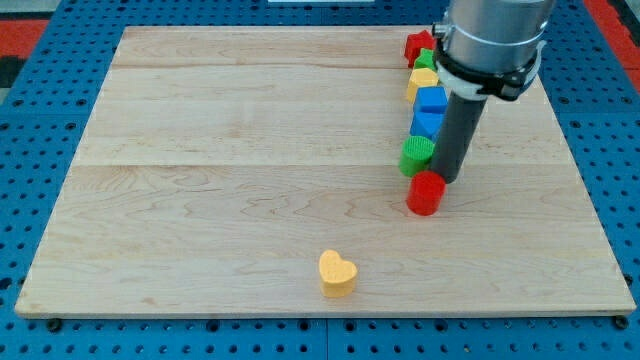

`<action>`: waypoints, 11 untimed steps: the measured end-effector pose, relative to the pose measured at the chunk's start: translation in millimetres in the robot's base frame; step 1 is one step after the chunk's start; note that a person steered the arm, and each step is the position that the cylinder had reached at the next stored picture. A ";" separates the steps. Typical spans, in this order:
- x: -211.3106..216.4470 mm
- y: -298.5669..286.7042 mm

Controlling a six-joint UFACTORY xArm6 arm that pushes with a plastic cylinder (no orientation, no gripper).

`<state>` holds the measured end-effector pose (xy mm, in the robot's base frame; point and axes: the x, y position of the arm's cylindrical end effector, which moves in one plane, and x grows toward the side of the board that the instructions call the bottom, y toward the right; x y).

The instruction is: Move your arm to the bottom of the yellow heart

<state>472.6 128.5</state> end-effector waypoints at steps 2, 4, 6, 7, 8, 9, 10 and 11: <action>40.4 -1.7; 78.5 -10.9; 144.1 -42.2; 145.8 -88.1; 146.2 -110.8; 144.3 -117.7; 138.1 -118.6; 137.0 -90.2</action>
